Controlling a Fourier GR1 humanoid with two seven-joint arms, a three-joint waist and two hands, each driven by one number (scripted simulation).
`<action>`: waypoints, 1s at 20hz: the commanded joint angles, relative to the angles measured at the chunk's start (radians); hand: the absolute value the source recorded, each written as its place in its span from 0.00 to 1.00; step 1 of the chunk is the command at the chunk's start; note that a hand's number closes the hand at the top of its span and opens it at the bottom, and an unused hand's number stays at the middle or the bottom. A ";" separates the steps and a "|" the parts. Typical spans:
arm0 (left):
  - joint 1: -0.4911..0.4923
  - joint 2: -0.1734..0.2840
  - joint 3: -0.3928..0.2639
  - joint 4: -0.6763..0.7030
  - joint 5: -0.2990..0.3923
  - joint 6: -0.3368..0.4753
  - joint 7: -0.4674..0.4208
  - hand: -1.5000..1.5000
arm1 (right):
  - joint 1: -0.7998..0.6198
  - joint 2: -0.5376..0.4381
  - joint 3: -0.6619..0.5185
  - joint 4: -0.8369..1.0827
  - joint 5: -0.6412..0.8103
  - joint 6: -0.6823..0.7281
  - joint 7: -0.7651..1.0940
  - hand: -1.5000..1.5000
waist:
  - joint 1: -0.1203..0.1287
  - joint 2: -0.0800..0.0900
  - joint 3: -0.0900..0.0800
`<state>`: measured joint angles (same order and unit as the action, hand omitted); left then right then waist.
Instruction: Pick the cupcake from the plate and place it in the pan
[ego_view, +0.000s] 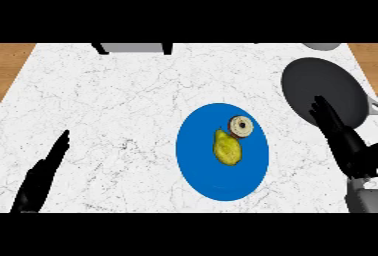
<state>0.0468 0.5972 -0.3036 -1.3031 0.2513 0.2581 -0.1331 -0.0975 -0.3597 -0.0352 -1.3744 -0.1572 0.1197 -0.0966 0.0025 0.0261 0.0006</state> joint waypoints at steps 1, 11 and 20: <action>-0.050 -0.010 0.026 0.020 0.011 -0.035 -0.021 0.50 | -0.110 0.012 0.082 0.079 0.005 0.112 0.011 1.00 | 0.016 -0.021 0.000; -0.284 -0.161 0.054 -0.124 0.090 0.046 0.069 0.50 | -0.335 -0.130 0.168 0.155 0.086 0.524 -0.448 0.00 | 0.043 -0.004 0.008; -0.355 -0.169 0.061 -0.095 0.074 0.063 0.129 0.50 | -0.595 -0.391 0.181 0.339 0.262 0.610 -0.681 0.00 | 0.055 -0.003 0.002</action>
<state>-0.2667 0.4491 -0.2375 -1.4147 0.3345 0.3019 -0.0352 -0.5802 -0.6518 0.1252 -1.1144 0.0402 0.5810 -0.6338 0.0558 0.0206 0.0047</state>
